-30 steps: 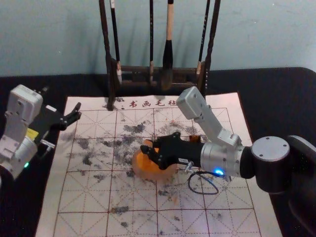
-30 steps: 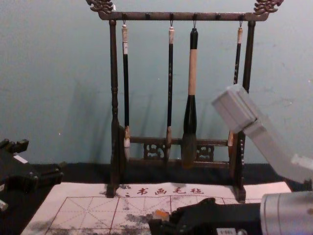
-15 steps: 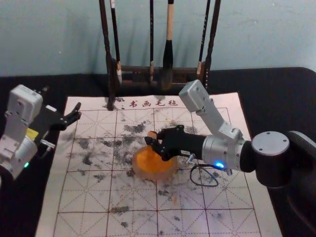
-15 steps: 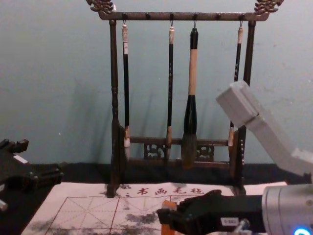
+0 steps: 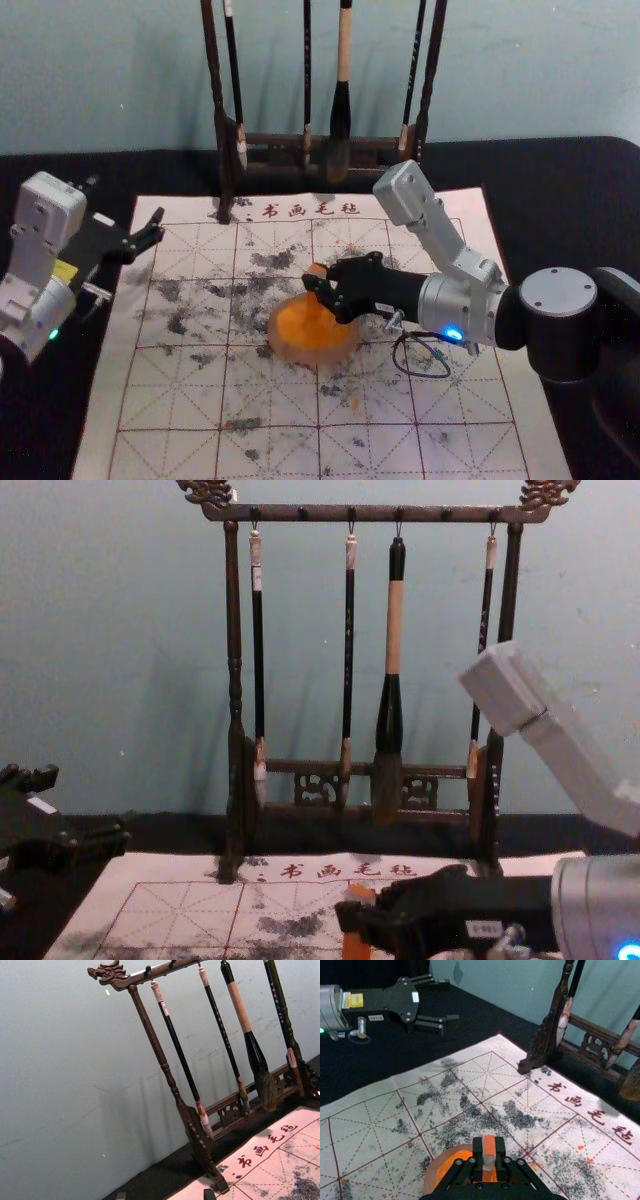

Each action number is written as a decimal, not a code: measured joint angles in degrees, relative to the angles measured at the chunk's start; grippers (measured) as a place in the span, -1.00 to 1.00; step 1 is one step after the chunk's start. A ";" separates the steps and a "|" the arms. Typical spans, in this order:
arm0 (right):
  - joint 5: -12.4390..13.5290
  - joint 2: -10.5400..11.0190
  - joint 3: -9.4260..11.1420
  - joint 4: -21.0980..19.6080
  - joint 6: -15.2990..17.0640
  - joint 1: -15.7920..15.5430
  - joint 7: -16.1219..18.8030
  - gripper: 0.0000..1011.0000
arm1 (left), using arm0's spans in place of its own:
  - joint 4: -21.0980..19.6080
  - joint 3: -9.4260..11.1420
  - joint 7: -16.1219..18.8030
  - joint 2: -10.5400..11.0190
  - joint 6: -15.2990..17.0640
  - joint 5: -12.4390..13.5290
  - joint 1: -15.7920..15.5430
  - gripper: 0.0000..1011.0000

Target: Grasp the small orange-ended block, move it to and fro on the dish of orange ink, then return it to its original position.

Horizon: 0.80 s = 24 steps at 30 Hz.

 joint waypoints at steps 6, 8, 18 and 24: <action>0.94 0.48 1.49 -2.85 0.42 -1.18 -1.02 -0.79 | 0.00 0.00 0.00 0.00 0.00 0.00 0.00 0.98; 1.53 0.86 2.47 -4.56 0.51 -1.93 -1.71 -0.79 | 0.00 0.00 0.00 0.00 0.00 0.00 0.00 0.98; 3.98 3.65 7.67 -14.02 0.38 -7.00 -6.15 -0.79 | 0.00 0.00 0.00 0.00 0.00 0.00 0.00 0.98; 4.45 5.76 10.22 -17.93 0.55 -10.65 -8.33 -0.79 | 0.00 0.00 0.00 0.00 0.00 0.00 0.00 0.98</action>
